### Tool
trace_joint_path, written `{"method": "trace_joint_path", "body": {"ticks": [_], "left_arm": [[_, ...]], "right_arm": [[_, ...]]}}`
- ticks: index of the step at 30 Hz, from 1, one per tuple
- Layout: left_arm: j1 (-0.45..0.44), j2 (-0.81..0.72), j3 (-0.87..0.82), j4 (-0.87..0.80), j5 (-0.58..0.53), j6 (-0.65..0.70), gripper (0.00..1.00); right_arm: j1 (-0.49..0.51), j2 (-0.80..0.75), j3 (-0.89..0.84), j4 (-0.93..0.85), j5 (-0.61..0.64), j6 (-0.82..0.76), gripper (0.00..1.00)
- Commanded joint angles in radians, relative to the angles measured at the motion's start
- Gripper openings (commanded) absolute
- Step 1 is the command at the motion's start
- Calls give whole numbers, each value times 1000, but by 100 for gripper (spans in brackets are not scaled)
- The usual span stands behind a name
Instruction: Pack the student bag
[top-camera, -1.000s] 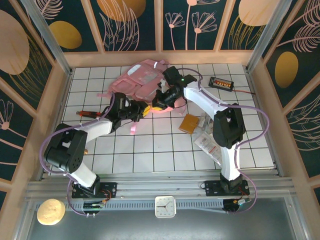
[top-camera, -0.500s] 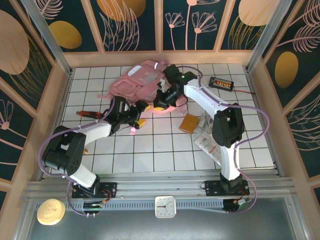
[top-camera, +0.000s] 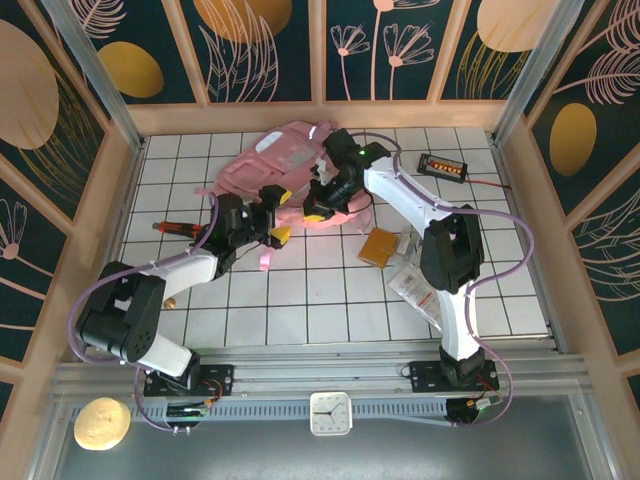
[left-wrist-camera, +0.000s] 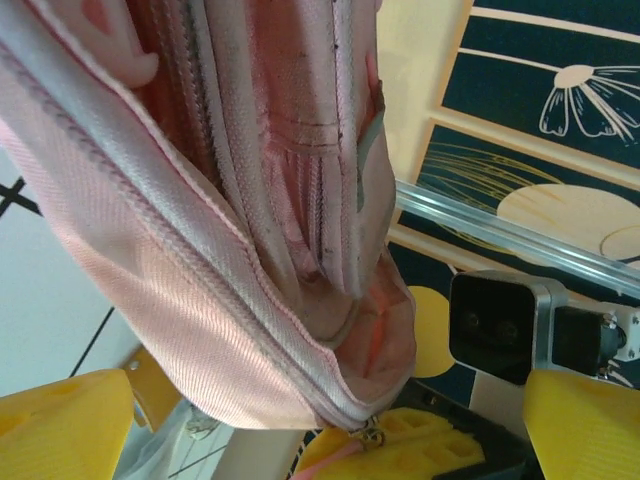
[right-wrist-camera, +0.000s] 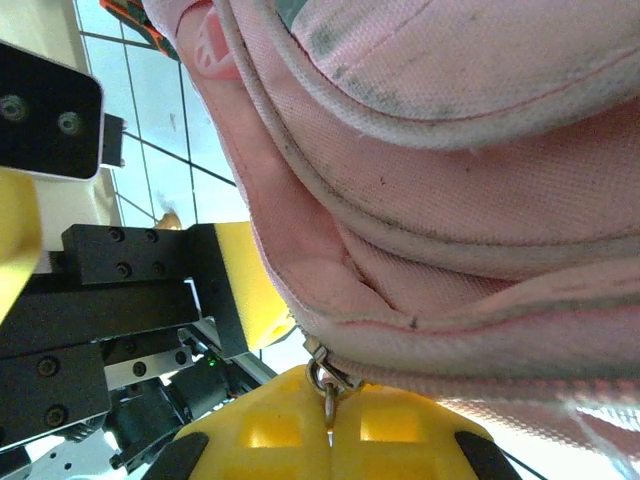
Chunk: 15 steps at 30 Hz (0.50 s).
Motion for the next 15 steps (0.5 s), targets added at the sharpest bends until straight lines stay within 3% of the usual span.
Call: {"method": "trace_joint_path", "body": {"ticks": [1, 4, 12, 15], "left_arm": [[-9, 72, 17, 92, -12, -76, 95], [-16, 136, 61, 101, -10, -60, 76], [-18, 153, 166, -78, 7, 122, 0], [-13, 128, 203, -235, 9, 291, 0]], "right_arm": [[26, -2, 66, -5, -76, -18, 0], [43, -4, 57, -6, -81, -20, 0], [38, -10, 19, -62, -63, -56, 0], [18, -12, -20, -90, -50, -86, 0]]}}
